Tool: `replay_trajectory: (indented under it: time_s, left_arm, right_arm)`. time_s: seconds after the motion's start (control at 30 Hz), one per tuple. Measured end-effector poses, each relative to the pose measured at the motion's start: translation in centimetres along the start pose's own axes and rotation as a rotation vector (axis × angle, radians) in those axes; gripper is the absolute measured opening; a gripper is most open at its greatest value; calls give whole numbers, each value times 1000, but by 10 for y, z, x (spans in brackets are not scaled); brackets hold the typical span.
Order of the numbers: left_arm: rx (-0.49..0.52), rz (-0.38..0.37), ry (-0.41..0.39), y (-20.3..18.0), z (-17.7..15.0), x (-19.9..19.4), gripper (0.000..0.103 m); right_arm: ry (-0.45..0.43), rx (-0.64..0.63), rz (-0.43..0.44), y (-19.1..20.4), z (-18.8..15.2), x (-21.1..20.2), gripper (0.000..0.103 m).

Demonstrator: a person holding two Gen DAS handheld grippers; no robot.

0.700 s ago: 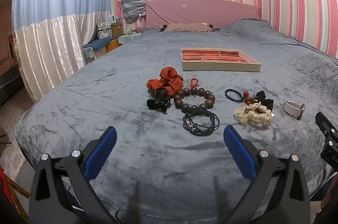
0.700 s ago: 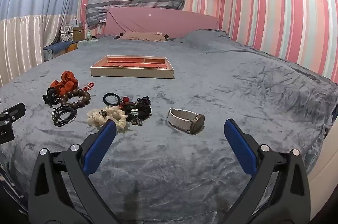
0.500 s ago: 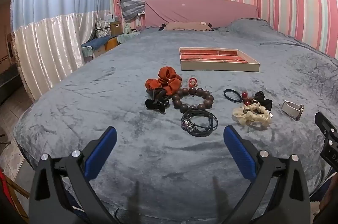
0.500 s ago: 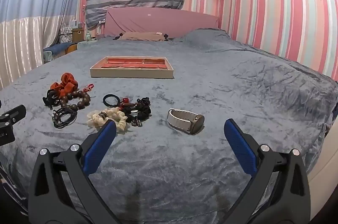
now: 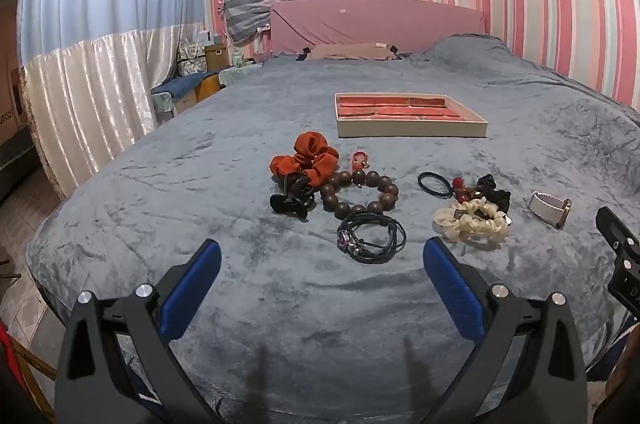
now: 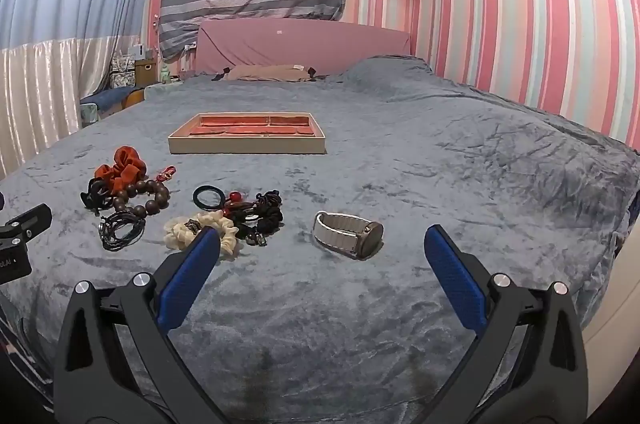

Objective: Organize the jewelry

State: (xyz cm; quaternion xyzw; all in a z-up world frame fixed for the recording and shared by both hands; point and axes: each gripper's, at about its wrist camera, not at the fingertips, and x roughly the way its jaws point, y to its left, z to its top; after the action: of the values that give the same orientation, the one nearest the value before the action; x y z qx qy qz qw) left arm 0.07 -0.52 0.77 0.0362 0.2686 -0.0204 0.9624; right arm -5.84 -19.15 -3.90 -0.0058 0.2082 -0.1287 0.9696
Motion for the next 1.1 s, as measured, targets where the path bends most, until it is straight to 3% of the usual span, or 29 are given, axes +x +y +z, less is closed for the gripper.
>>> replay_trajectory:
  time_s: [1.1]
  left_arm:
    - [7,-5,6,-4,3,1,99]
  right_arm:
    - [14,7,-10,-4,-1,2,99]
